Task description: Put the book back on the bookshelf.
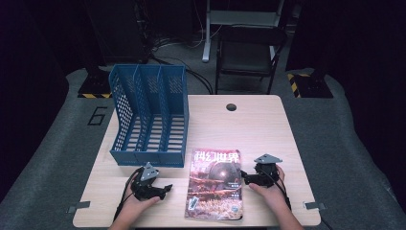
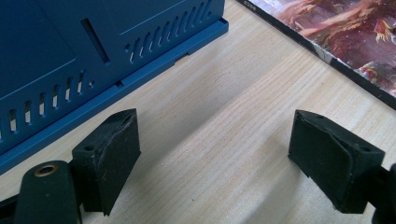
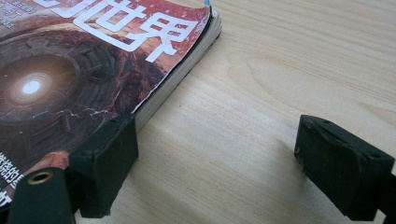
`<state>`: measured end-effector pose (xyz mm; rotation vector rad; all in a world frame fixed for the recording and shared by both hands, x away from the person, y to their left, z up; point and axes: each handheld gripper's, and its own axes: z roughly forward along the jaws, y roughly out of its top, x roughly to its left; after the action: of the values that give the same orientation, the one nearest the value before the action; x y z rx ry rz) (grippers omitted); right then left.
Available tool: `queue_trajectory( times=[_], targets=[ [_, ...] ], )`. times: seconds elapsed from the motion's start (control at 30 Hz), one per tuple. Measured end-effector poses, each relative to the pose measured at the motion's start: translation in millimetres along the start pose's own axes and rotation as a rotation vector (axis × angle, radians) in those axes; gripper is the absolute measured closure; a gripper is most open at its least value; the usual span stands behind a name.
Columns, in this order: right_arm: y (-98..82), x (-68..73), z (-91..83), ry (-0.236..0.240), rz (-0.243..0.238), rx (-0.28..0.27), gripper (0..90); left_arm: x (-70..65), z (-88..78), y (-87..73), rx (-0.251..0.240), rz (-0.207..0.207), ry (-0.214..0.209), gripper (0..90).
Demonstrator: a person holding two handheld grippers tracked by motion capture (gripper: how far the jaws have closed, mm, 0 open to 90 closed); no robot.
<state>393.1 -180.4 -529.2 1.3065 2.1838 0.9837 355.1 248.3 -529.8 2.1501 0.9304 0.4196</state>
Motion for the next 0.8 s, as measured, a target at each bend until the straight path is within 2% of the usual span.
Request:
queue_trajectory(
  times=[0.07, 0.13, 0.27, 0.37, 0.47, 0.53, 0.57, 0.63, 0.67, 0.7, 0.77, 0.8],
  targets=[
    [0.2, -0.6, 0.0, -0.002, -0.010, 0.000, 13.3, -0.6, 0.2, -0.1, -0.002, -0.006, 0.003, 16.5],
    [0.9, 1.2, -1.1, -0.015, 0.005, 0.008, 14.2, -1.4, 0.5, -0.4, -0.006, -0.015, 0.007, 16.6],
    [2.6, 2.7, -1.6, -0.017, 0.012, 0.024, 15.9, -1.9, -1.3, 1.1, 0.018, -0.010, 0.010, 17.1],
    [3.5, 2.6, -3.9, -0.014, 0.018, 0.027, 24.5, -2.9, -0.7, 1.9, 0.018, -0.013, 0.023, 17.1],
    [3.9, -0.4, -6.4, 0.008, 0.020, 0.031, 28.8, -3.4, -1.2, 2.9, 0.025, -0.020, 0.017, 18.1],
    [4.9, -0.5, -7.8, 0.012, 0.037, 0.044, 31.3, -3.6, -1.7, 4.0, 0.030, -0.034, 0.010, 19.5],
    [5.0, -0.3, -7.8, 0.013, 0.045, 0.040, 31.7, -4.3, -1.0, 4.0, 0.021, -0.042, 0.021, 20.0],
    [5.8, 1.3, -9.0, 0.013, 0.058, 0.048, 31.2, -4.5, -2.8, 6.4, 0.045, -0.052, 0.019, 21.6],
    [6.0, 1.9, -8.9, 0.011, 0.056, 0.038, 30.8, -5.6, -2.0, 6.7, 0.038, -0.060, 0.024, 22.3],
    [6.3, 2.2, -9.7, 0.009, 0.040, 0.037, 30.3, -6.5, -3.2, 8.5, 0.056, -0.056, 0.018, 23.6],
    [6.5, 2.8, -10.4, 0.011, 0.043, 0.040, 30.0, -8.4, -3.0, 9.5, 0.045, -0.064, 0.016, 24.0],
    [6.7, 3.3, -11.3, 0.009, 0.047, 0.038, 29.8, -8.7, -4.0, 10.6, 0.055, -0.063, 0.009, 24.5]
  ],
)
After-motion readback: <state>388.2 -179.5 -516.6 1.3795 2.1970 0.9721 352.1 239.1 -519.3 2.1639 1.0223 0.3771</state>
